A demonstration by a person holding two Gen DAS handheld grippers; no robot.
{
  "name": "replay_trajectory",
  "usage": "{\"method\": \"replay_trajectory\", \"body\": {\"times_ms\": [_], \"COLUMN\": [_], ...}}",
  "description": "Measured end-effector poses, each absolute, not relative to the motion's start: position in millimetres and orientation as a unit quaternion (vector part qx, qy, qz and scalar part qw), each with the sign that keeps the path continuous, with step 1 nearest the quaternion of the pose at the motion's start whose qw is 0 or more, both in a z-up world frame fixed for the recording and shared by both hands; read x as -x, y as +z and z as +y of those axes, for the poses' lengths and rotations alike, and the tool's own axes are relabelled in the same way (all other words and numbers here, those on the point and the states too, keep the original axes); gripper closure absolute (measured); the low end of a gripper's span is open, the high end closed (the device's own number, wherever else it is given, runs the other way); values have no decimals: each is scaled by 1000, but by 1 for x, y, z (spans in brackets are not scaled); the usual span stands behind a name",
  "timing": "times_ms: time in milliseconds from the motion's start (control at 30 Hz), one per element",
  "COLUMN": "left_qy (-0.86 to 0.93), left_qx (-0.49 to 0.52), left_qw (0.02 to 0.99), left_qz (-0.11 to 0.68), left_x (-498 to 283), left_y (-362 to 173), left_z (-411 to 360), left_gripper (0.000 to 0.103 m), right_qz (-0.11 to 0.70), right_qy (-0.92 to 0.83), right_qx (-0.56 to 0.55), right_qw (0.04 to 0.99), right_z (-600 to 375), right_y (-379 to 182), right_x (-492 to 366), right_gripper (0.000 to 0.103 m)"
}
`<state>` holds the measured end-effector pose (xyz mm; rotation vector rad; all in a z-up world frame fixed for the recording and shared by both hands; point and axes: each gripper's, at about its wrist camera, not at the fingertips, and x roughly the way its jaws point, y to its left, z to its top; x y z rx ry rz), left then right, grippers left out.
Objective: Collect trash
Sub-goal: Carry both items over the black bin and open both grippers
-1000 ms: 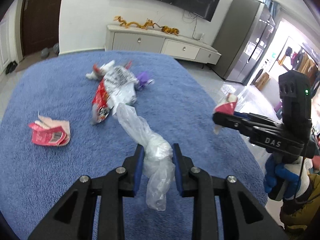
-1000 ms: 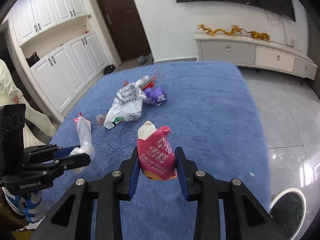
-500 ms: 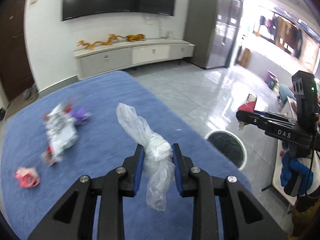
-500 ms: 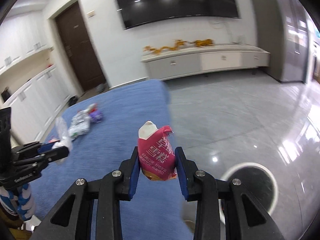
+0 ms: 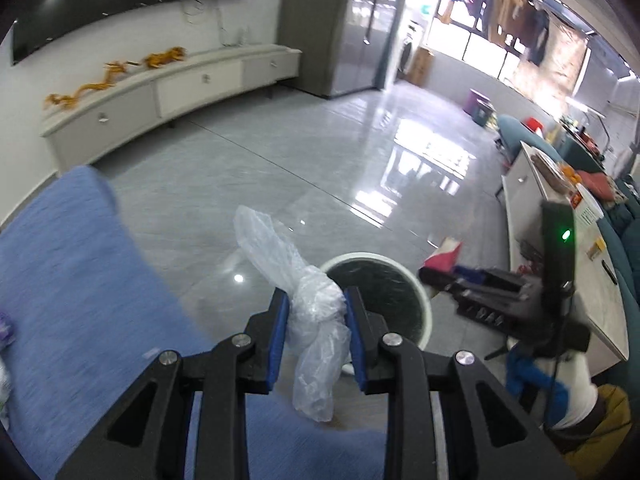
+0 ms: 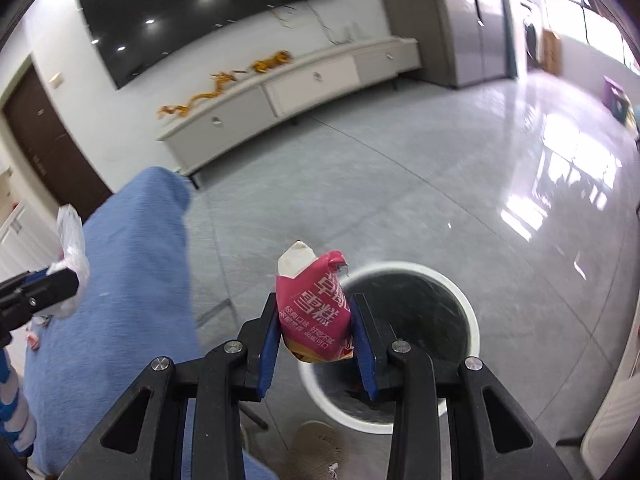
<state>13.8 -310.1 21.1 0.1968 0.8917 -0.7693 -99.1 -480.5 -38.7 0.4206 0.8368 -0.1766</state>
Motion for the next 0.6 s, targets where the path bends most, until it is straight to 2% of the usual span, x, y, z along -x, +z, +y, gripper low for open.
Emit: {"method": "replay_trajectory", "body": {"times_ms": [267,300,333,400,600], "left_qy": [-397,-399,-402,-405,-407], "left_qx": [-80,-76,-72,-62,-58], "left_qw": [790,786,783,780,779], "left_qz": [461,466,470,473,475], "left_x": [-55,-59,-63,-68,-72], "left_y": [-21,-26,-28,-34,-38], "left_z": [-391,-397,-400,-408,-413], "left_gripper": [73,66,55,46,46], "right_qz": [438,441,444,448,449], "right_qy": [-114,-118,-123,-130,-141], "right_qx": [-232,-234,-235,-237,-242], "right_qw": [861,859,856,852,849], "right_z": [-523,-526,-527,-532,-536], "right_y": [-90,-95,-97,-103,-107], "right_x": [88,87,87,87,92], "right_gripper": [69,68,65,62,62]}}
